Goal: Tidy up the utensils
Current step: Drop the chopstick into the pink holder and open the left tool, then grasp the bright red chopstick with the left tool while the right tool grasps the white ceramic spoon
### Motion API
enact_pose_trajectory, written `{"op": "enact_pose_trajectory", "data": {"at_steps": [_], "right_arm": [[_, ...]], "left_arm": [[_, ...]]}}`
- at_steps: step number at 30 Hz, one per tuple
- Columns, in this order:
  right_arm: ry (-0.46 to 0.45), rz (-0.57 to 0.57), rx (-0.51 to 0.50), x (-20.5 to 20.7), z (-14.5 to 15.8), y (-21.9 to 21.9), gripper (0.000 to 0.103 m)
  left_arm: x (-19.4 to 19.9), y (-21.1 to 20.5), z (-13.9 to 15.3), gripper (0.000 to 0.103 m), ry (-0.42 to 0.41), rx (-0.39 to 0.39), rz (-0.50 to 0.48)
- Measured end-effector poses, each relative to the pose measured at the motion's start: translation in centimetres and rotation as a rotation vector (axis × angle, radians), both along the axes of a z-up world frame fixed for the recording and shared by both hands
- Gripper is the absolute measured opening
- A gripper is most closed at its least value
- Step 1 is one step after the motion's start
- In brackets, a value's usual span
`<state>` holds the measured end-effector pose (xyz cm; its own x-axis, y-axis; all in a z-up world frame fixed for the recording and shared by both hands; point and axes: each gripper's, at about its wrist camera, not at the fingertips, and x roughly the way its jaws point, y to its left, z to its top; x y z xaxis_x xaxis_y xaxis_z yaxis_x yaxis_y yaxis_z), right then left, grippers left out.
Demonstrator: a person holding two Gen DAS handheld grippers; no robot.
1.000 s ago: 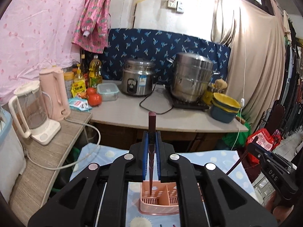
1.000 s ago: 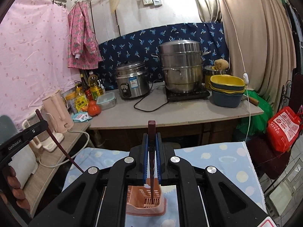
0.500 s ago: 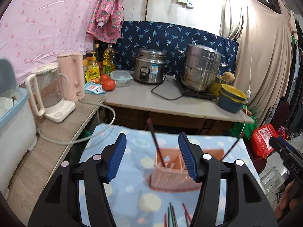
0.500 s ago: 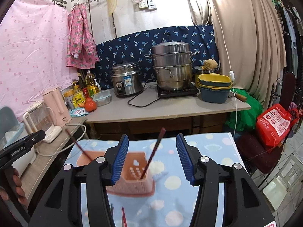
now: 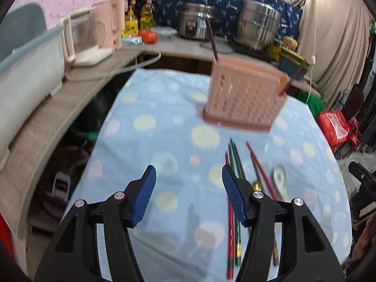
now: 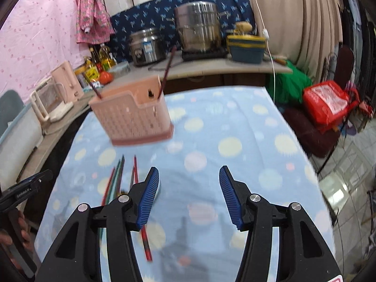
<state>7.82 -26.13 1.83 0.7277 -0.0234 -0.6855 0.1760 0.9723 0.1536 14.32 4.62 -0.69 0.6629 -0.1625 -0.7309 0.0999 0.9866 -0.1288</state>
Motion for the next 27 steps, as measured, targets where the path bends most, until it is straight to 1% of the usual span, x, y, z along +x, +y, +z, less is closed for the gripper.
{"op": "enact_pose_trajectory", "data": {"at_steps": [7,13,18,23,26,27], "right_arm": [[0.085,-0.035,0.013,-4.1,-4.5,0.6,0.052],[0.137,-0.036,0.043,-6.2,-7.2,1.3,0.052],[0.153,-0.030,0.056,-6.7,-7.9,1.8,0.052],[0.163,-0.020,0.059,-6.8,-8.3,2.3,0.052],[0.164,-0.013,0.060,-6.7,-8.4,2.6,0.052],[0.165,-0.010,0.061,-6.7,-8.4,2.6,0.052]], "left_arm": [[-5.0,-1.5,-4.5,0.056,0.089,-0.021,-0.059],[-7.2,-2.9,-7.0,0.056,0.140,-0.033,-0.103],[-8.1,-3.2,-8.5,0.055,0.167,-0.030,-0.114],[-8.3,-3.8,-8.8,0.053,0.146,0.018,-0.115],[-8.1,-4.0,-8.9,0.051,0.140,0.031,-0.110],[-8.1,-4.0,-8.9,0.049,0.138,0.032,-0.108]]}}
